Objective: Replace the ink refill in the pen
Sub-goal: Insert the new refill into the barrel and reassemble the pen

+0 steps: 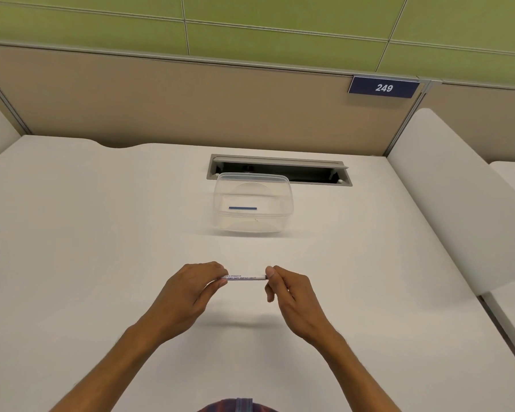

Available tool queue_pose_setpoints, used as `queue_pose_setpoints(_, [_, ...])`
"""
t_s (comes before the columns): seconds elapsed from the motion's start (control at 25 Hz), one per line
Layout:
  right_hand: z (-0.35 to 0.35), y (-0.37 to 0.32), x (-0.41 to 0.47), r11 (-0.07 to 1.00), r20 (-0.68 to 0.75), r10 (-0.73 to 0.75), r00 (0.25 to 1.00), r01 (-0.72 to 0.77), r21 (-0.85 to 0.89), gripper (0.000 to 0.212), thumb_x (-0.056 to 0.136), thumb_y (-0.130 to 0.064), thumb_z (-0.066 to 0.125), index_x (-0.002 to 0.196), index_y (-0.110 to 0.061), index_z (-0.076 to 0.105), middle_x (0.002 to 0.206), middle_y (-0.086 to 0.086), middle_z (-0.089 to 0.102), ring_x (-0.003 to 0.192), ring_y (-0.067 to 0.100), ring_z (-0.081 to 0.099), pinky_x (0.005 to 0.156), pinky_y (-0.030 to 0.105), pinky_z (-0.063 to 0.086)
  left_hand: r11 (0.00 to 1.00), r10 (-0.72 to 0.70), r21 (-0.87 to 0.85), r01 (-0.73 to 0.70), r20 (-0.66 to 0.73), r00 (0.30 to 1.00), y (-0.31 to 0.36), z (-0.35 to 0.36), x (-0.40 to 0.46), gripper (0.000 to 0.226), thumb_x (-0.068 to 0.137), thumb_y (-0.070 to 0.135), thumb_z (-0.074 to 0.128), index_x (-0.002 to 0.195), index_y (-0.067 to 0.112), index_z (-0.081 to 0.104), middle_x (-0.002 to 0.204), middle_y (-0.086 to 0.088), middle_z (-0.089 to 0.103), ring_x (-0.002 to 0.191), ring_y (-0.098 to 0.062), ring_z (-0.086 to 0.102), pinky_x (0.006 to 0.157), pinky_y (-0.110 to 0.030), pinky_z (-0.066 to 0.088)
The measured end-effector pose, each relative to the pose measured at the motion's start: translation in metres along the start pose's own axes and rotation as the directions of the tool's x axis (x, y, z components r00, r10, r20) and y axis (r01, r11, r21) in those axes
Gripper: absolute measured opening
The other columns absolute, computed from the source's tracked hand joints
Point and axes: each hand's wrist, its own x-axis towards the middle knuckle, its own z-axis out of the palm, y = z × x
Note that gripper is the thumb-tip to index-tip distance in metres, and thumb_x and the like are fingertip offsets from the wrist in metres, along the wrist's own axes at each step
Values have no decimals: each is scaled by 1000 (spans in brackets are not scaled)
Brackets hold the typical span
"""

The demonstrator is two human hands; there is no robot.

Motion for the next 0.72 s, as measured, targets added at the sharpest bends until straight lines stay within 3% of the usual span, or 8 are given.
queue_pose_setpoints(0.12, [1, 0, 0, 996, -26, 44, 999, -42, 79, 54, 102, -46, 40, 63, -11, 52, 60, 4, 52, 53, 8, 38, 57, 24, 31, 1000, 16, 8, -15, -11, 1000, 1, 0, 0, 27, 98, 47, 34, 101, 31, 55, 102, 15, 60, 84, -7, 53, 82, -15, 38])
queue_pose_setpoints(0.28, [-3, 0, -1, 1000, -45, 2, 999, 0, 28, 26, 99, -43, 50, 81, -25, 56, 78, -5, 67, 70, 7, 61, 61, 22, 40, 1000, -10, 19, 10, 6, 1000, -6, 2, -1, 30, 98, 51, 31, 103, 34, 55, 98, 19, 62, 84, -4, 54, 83, -16, 38])
queue_pose_setpoints(0.4, [-6, 3, 0, 998, -46, -58, 997, 57, -18, 13, 96, -38, 53, 87, -30, 57, 84, -12, 66, 80, 11, 63, 64, 24, 43, 1000, 4, 26, -5, 19, 1000, -9, 1, 0, 28, 99, 47, 32, 102, 35, 56, 91, 23, 60, 82, -3, 53, 82, -18, 39])
queue_pose_setpoints(0.52, [-7, 4, 0, 994, -40, -97, 994, 95, -62, 14, 95, -39, 49, 88, -31, 57, 82, -14, 65, 82, 11, 62, 70, 31, 49, 999, 30, 20, -30, 18, 999, -8, 1, 0, 28, 99, 44, 32, 102, 33, 57, 89, 21, 59, 80, -5, 54, 82, -17, 37])
queue_pose_setpoints(0.72, [-5, 5, 1, 990, -31, -106, 994, 103, -95, 23, 98, -40, 42, 81, -30, 52, 71, -10, 61, 72, 10, 55, 67, 25, 44, 998, 53, -14, -53, -31, 998, -9, 3, 0, 26, 99, 42, 36, 102, 30, 59, 87, 19, 61, 81, -5, 53, 84, -15, 36])
